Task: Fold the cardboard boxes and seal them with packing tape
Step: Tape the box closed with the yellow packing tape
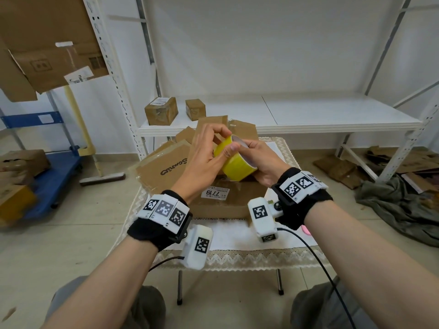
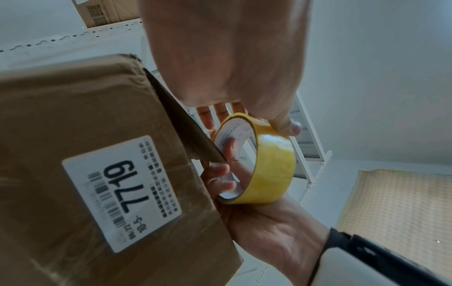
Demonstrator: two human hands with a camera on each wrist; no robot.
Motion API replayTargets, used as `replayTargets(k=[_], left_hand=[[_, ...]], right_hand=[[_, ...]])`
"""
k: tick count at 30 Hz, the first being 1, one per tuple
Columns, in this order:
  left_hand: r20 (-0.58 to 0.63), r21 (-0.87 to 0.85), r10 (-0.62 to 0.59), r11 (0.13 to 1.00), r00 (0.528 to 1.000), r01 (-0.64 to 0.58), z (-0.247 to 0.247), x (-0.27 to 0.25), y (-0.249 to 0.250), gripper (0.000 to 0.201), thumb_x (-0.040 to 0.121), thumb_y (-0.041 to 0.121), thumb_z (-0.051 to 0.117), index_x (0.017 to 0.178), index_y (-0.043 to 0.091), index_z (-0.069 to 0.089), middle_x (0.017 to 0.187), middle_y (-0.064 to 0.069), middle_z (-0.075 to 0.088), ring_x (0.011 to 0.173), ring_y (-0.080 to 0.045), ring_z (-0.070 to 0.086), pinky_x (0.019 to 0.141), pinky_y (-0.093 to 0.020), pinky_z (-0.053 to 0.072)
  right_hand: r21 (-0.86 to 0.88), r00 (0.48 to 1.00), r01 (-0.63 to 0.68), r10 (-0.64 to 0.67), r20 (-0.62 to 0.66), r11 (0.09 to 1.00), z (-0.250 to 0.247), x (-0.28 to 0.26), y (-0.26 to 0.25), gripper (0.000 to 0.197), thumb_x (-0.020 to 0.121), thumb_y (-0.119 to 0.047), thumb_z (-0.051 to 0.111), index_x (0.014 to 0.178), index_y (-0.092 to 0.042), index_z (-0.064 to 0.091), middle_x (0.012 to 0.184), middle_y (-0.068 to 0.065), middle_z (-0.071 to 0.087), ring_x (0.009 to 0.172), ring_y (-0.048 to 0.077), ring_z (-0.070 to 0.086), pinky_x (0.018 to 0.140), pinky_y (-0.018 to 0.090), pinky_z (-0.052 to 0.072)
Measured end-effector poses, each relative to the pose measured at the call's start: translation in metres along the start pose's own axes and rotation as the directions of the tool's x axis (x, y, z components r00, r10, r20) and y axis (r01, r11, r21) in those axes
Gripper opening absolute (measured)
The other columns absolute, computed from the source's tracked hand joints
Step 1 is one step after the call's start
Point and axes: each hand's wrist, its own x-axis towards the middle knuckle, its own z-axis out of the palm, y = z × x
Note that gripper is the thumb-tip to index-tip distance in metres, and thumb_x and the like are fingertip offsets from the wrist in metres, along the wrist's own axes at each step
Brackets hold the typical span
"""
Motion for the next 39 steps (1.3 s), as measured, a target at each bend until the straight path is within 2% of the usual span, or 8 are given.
replayTargets(k=[3,10,14,16,20,24,31,39], left_hand=[[-0.011,-0.017,-0.008,1.000,1.000,0.007,0.002,-0.002,-0.001,0.030,0.093,0.058,0.051,0.112,0.035,0.047,0.109,0.016,0.046,0.107,-0.017,0.047,0.093,-0.049,0.047],[-0.020,-0.044,-0.013,0.999,1.000,0.012,0.002,-0.003,-0.003,0.035,0.092,0.060,0.052,0.109,0.030,0.047,0.109,0.008,0.047,0.106,-0.021,0.049,0.091,-0.051,0.047],[0.040,-0.031,-0.023,0.999,0.999,0.024,-0.004,0.000,0.000,0.034,0.092,0.058,0.054,0.108,0.029,0.048,0.111,-0.001,0.050,0.100,-0.020,0.051,0.082,-0.039,0.047],[0.086,-0.058,-0.027,0.998,0.996,0.032,-0.013,0.006,0.004,0.032,0.094,0.051,0.056,0.111,0.024,0.054,0.112,-0.003,0.056,0.095,-0.017,0.055,0.077,-0.033,0.046],[0.102,-0.044,-0.020,0.999,0.995,0.025,-0.037,0.021,0.009,0.018,0.091,0.026,0.071,0.104,0.016,0.075,0.103,0.001,0.073,0.096,-0.015,0.067,0.084,-0.029,0.053],[0.045,-0.085,-0.011,0.996,0.999,0.015,-0.044,0.025,0.010,0.013,0.081,0.011,0.080,0.094,0.007,0.079,0.090,-0.004,0.077,0.089,-0.016,0.073,0.085,-0.030,0.057],[0.042,0.115,0.131,0.984,0.991,-0.135,-0.039,0.024,0.011,0.006,0.085,0.013,0.077,0.091,0.010,0.077,0.085,0.004,0.073,0.082,-0.009,0.069,0.078,-0.018,0.054],[0.073,0.295,0.252,0.919,0.965,-0.262,-0.034,0.020,0.003,0.002,0.094,0.012,0.066,0.093,0.014,0.066,0.091,0.005,0.066,0.085,-0.010,0.062,0.079,-0.025,0.051]], right_hand=[[-0.002,1.000,0.001,-0.001,-0.008,1.000,-0.002,0.000,0.000,0.012,0.095,-0.017,0.065,0.100,-0.008,0.072,0.086,0.005,0.075,0.072,0.015,0.071,0.064,0.027,0.059],[-0.030,1.000,-0.007,0.007,-0.004,1.000,-0.002,0.000,0.000,0.015,0.093,-0.020,0.067,0.101,-0.009,0.073,0.087,0.005,0.076,0.073,0.014,0.071,0.067,0.027,0.059],[-0.055,1.000,-0.015,0.016,0.018,0.998,-0.003,0.001,-0.001,0.017,0.095,-0.019,0.065,0.105,-0.008,0.073,0.089,0.007,0.075,0.073,0.016,0.071,0.064,0.028,0.059],[-0.065,0.998,-0.041,0.043,0.034,0.997,-0.004,0.002,-0.002,0.017,0.098,-0.020,0.062,0.105,-0.008,0.072,0.086,0.006,0.075,0.072,0.016,0.070,0.064,0.031,0.059],[-0.107,0.996,-0.073,0.078,0.045,0.992,-0.005,0.005,0.000,0.026,0.099,-0.023,0.062,0.113,-0.004,0.070,0.087,0.006,0.074,0.073,0.018,0.070,0.067,0.036,0.058],[-0.117,0.996,-0.081,0.086,0.035,0.990,-0.005,0.008,0.000,0.034,0.098,-0.025,0.062,0.121,0.000,0.068,0.091,0.008,0.074,0.075,0.017,0.070,0.067,0.035,0.059],[-0.135,0.996,-0.075,0.082,0.043,0.988,-0.008,0.007,0.000,0.034,0.100,-0.021,0.060,0.124,0.002,0.066,0.088,0.007,0.074,0.070,0.013,0.070,0.060,0.027,0.058],[-0.143,0.995,-0.083,0.091,0.048,0.986,-0.009,0.009,0.001,0.035,0.100,-0.022,0.061,0.124,0.003,0.066,0.092,0.012,0.073,0.073,0.019,0.070,0.069,0.037,0.059]])
